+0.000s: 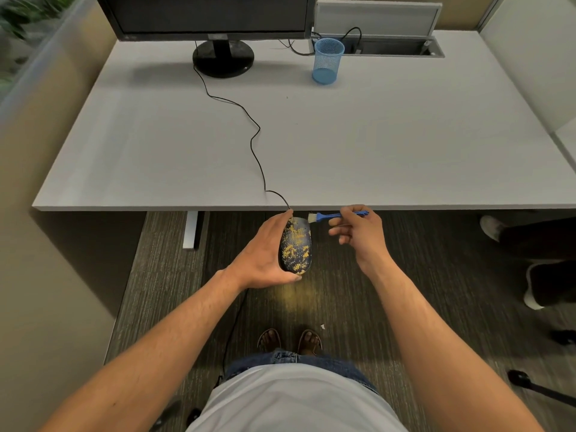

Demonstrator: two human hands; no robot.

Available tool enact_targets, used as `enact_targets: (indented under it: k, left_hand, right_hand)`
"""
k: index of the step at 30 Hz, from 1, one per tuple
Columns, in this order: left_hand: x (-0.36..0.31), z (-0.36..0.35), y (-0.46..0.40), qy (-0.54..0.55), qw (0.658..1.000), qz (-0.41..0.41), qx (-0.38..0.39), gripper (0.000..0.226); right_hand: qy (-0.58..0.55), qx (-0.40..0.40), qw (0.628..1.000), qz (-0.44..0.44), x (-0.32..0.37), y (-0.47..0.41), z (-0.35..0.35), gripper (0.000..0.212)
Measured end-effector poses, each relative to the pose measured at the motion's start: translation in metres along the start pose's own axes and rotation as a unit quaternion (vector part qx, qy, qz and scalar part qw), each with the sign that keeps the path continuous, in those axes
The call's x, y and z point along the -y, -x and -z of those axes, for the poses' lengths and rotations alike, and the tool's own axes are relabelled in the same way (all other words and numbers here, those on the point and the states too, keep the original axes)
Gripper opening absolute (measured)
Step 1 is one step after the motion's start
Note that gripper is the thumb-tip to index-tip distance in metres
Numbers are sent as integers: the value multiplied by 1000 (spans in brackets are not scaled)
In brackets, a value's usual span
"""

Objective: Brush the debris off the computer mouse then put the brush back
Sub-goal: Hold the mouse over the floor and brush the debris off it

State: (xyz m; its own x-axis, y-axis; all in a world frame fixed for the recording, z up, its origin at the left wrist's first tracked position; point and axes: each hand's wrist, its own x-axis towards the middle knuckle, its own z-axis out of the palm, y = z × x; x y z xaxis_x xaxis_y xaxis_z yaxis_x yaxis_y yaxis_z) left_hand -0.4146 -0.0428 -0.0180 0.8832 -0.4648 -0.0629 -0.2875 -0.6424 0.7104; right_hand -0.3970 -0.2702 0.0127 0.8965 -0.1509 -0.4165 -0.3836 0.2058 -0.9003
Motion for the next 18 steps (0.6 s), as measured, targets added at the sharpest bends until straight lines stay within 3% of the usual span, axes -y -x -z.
enact_targets:
  k: [6,13,18]
  left_hand:
    - [-2,-2,-2,3,1000,0,-2,125]
    - [-1,0,-4,-2,1000,6,-2,127]
    - [-4,0,-7,-2,1000,7,1,125]
  right_hand:
    - [8,39,999,2,6,-3,-14,6]
    - [12,2,1000,-4,4,-2,1,8]
    - [-3,42,999,-3,5,2,-8,8]
